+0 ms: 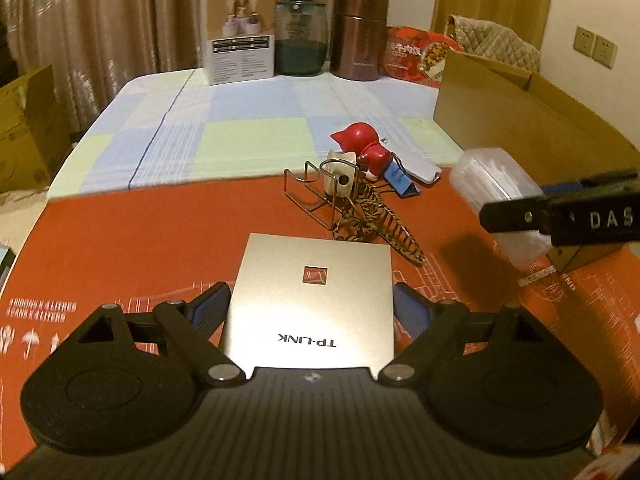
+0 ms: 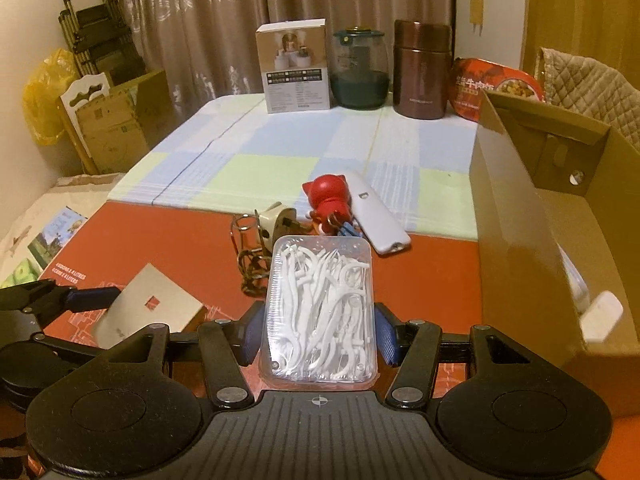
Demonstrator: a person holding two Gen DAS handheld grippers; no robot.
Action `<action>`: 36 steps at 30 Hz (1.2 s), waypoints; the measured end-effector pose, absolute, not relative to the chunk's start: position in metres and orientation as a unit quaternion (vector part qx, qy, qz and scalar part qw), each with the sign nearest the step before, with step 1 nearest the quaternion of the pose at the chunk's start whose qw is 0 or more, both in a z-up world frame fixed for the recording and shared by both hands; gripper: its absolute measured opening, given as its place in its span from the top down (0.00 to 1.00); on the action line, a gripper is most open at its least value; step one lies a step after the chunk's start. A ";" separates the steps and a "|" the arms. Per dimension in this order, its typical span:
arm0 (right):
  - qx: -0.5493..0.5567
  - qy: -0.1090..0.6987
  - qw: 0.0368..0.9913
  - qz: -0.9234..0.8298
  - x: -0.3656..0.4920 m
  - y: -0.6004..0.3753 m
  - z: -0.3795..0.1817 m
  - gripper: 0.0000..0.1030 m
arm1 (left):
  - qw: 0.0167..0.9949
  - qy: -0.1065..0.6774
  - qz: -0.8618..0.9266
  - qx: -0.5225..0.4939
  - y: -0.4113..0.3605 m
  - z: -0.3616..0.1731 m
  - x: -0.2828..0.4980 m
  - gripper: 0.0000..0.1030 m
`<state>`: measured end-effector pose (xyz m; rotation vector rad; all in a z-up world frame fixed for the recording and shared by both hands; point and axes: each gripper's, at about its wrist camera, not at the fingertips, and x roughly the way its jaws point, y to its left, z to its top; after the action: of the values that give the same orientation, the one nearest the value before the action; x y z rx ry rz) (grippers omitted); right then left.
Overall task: Organize rigid objects
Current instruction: 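Carry the floss box and gold plate over the cardboard box with both tools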
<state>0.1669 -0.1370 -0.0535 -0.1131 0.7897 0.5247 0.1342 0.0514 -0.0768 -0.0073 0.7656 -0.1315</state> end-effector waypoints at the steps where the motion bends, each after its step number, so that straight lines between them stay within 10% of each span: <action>1: -0.053 0.380 0.888 0.252 0.164 -0.140 -0.053 0.49 | 0.926 0.373 -0.061 -0.006 0.050 -0.075 0.132 0.18; 36: -0.015 0.295 0.929 0.223 0.062 -0.212 0.004 0.49 | 0.945 0.318 -0.043 -0.060 -0.002 0.009 0.052 0.18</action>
<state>0.0624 -0.2119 0.0037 -0.0302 0.6044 0.4573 0.0515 -0.0022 0.0093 -0.1220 0.6479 -0.0876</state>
